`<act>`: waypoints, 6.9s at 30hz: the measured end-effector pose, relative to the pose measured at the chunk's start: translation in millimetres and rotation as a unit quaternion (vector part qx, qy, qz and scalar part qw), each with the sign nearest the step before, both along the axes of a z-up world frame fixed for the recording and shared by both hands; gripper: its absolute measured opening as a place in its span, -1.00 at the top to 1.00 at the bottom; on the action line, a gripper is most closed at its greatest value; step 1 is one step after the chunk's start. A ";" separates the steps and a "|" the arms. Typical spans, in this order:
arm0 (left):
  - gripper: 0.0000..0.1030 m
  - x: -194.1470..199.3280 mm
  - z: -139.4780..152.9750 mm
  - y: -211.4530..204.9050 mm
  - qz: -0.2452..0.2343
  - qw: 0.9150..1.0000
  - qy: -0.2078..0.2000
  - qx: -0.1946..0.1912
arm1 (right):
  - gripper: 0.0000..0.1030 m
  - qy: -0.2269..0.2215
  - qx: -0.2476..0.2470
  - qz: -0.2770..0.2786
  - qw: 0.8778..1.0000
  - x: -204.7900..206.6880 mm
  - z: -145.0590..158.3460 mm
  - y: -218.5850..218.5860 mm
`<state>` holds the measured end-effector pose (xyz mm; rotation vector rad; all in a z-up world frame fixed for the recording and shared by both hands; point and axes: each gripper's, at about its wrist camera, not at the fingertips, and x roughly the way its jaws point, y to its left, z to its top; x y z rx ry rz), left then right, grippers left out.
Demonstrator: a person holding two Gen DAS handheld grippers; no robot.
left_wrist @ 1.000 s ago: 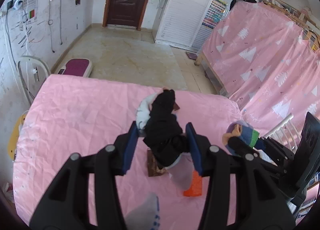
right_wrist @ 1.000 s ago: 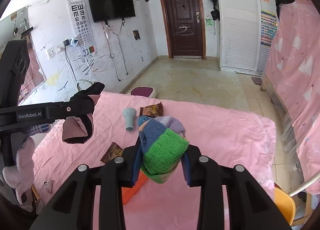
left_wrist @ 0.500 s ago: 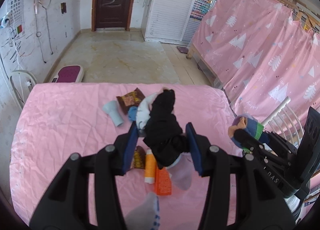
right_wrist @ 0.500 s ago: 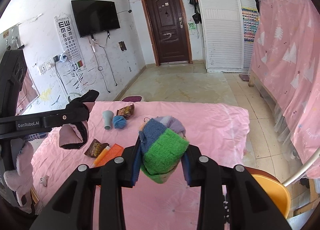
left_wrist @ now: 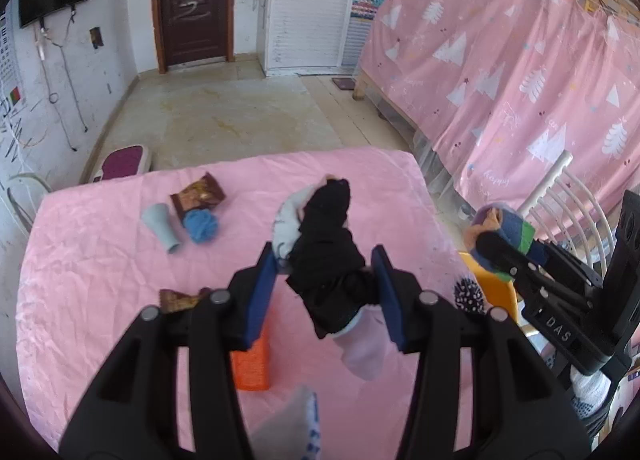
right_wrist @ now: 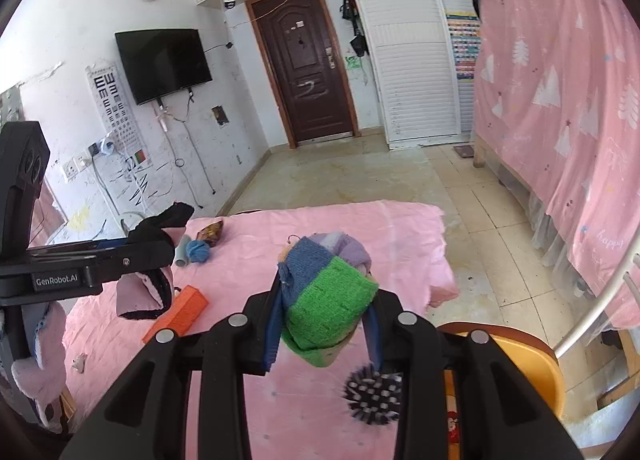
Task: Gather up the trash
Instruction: 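Carry the black cloth and green sponge over the orange bin, then open the left gripper over the bin while the right gripper opens to drop the sponge, then move both open grippers back over the remaining items on the bed, then grasp the brown snack packet with the left gripper while the right gripper grasps the orange box, then lift the brown packet and orange box and carry them toward the orange bin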
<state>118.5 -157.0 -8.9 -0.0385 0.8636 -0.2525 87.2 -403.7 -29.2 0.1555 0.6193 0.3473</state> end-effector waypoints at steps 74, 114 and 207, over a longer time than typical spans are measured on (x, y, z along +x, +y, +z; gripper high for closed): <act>-0.63 5.9 11.5 -51.7 -0.076 0.994 -0.001 -0.084 | -0.13 0.020 -0.030 -0.025 0.999 -7.0 -11.2 -25.0; -0.69 8.2 -41.8 143.4 0.102 0.994 0.030 -0.004 | -0.22 0.074 -0.084 0.150 0.982 8.7 -34.0 187.0; 0.52 -0.7 -25.2 30.5 -0.012 1.000 0.007 0.029 | 0.76 0.028 -0.086 0.039 0.995 3.2 -5.3 75.7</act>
